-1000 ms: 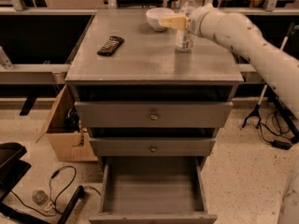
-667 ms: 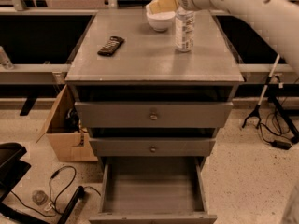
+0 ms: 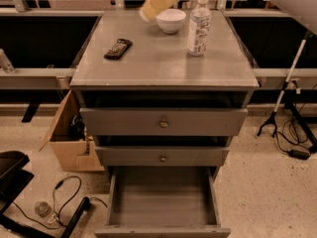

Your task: Pick blue plastic bottle from bottom drawer and place on counter

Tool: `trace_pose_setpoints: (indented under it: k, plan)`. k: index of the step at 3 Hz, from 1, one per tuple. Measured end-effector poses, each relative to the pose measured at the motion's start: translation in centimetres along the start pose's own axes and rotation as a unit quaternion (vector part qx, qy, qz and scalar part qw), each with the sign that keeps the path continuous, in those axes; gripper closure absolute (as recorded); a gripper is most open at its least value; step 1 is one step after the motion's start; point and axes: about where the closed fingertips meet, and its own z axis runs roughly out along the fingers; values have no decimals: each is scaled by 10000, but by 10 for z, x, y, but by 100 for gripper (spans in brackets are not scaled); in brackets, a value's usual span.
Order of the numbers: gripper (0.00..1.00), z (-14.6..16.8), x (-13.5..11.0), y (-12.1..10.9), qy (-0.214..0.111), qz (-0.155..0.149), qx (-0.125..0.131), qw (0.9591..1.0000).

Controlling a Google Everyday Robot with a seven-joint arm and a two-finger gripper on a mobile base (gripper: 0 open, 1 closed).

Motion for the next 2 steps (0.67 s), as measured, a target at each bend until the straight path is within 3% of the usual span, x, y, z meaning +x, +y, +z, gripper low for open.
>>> trace_pose_setpoints:
  k: [1,2]
  plan:
    - [0,-12,19,-13,215,62,183,9996]
    - [0,-9,16,-12,177,57,153,9997]
